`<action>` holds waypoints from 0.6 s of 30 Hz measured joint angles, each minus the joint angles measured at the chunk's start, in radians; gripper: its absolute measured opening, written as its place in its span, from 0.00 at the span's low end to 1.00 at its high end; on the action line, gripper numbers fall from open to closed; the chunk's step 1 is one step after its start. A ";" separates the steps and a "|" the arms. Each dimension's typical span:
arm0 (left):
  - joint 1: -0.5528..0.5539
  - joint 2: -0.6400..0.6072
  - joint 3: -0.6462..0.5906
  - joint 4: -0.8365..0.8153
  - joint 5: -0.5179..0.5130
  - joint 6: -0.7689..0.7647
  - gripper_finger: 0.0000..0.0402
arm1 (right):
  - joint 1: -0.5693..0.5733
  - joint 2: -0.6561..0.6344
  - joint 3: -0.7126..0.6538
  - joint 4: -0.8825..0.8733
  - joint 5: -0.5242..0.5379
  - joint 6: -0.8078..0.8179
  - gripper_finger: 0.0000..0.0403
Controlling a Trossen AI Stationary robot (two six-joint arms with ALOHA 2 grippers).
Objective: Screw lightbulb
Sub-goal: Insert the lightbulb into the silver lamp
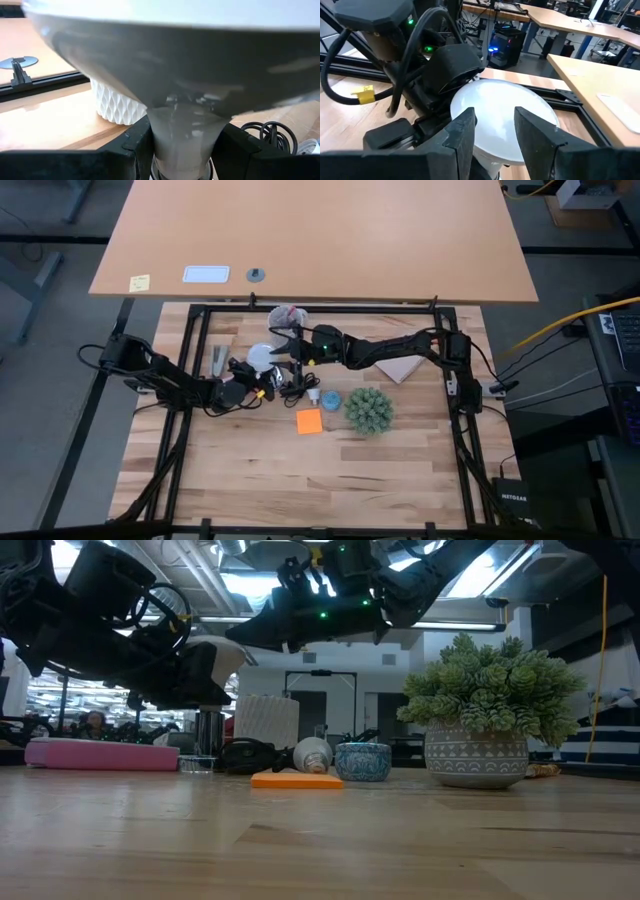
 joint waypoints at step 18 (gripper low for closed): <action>0.001 -0.002 0.000 0.008 0.025 0.021 0.38 | 0.006 0.000 0.000 -0.031 0.009 -0.001 0.35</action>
